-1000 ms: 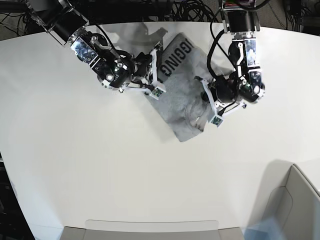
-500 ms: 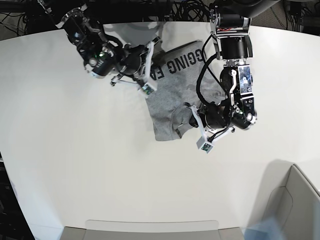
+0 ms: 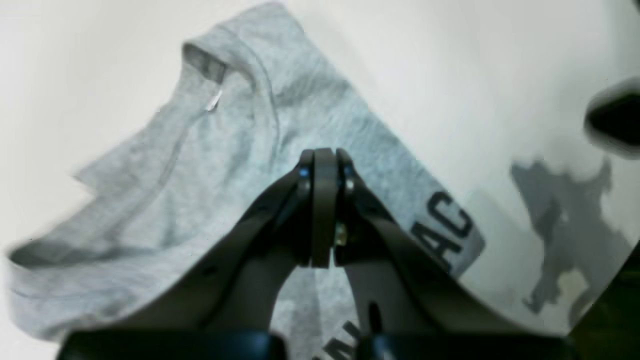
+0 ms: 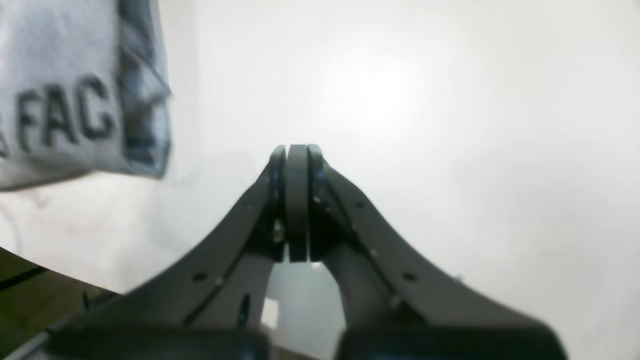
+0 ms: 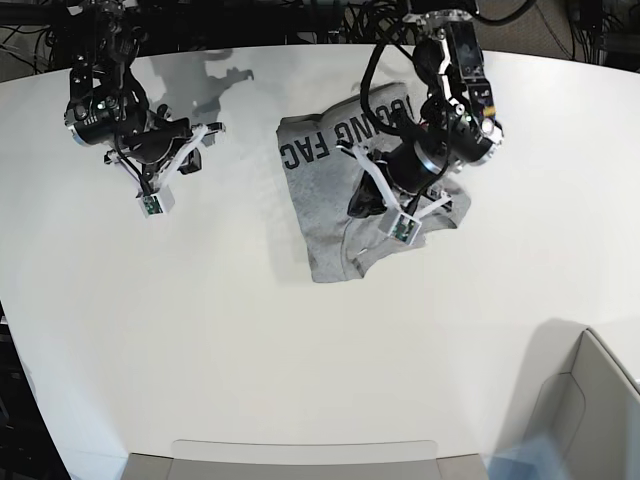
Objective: Fold the T-shirt properly
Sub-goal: 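Slide the folded bundle with the left gripper and release it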
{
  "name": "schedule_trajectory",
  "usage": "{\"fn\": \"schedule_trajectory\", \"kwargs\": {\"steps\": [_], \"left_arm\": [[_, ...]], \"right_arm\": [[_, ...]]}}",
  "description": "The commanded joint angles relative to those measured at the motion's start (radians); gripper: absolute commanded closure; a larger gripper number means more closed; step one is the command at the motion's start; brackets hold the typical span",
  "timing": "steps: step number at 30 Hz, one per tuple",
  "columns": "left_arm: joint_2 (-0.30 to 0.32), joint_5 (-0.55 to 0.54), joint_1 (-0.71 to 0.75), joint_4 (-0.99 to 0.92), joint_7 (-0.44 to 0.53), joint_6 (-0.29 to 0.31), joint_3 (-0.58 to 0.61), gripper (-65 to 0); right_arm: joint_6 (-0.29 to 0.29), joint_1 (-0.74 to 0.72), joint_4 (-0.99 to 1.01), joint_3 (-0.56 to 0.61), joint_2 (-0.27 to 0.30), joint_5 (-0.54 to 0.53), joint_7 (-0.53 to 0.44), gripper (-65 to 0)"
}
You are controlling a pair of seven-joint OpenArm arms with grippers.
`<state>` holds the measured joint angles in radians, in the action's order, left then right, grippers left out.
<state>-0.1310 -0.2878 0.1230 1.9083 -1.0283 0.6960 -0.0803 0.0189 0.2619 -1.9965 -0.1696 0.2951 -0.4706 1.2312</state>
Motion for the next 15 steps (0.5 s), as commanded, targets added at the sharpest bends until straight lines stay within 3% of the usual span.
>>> {"fn": "schedule_trajectory", "kwargs": {"steps": [1, 5, 10, 15], "left_arm": [[-0.005, -0.011, 0.02, 0.009, 0.049, 0.002, 0.001, 0.0], [-0.005, -0.011, 0.089, 0.007, 0.136, 0.002, 0.003, 0.0], [-0.003, -0.011, 0.099, -0.053, 0.148, 0.002, 0.055, 0.0], [0.004, -0.008, 0.089, -0.238, 0.159, 0.002, 0.061, 0.0]], "right_arm": [[0.005, -0.003, -0.017, -0.005, 0.011, -0.009, -0.017, 0.0], [0.005, 0.027, -0.016, -0.005, 0.013, -0.009, -0.018, 0.0], [0.005, 0.032, -0.016, 0.0, 0.011, -0.009, -0.018, 0.0], [0.005, 0.032, -0.017, -0.002, 0.011, -0.009, -0.018, 0.0]]}}
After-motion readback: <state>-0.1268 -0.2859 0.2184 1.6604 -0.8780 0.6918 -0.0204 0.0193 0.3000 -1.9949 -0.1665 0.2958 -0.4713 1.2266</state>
